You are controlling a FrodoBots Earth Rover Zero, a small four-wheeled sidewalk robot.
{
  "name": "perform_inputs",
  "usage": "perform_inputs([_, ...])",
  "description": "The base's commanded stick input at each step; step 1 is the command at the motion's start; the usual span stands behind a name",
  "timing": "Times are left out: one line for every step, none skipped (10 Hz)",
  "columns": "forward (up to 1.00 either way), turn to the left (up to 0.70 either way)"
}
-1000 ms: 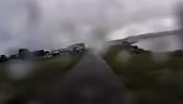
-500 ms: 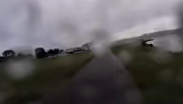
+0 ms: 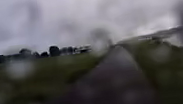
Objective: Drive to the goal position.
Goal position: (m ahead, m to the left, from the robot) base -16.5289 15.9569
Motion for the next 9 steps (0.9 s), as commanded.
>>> perform_inputs([0.00, 0.70])
perform_inputs([0.00, 0.70])
perform_inputs([0.00, 0.70])
perform_inputs([0.00, 0.70])
perform_inputs([0.00, 0.70])
perform_inputs([0.00, 0.70])
perform_inputs([0.00, 0.70])
perform_inputs([0.00, 0.70])
perform_inputs([0.00, 0.70])
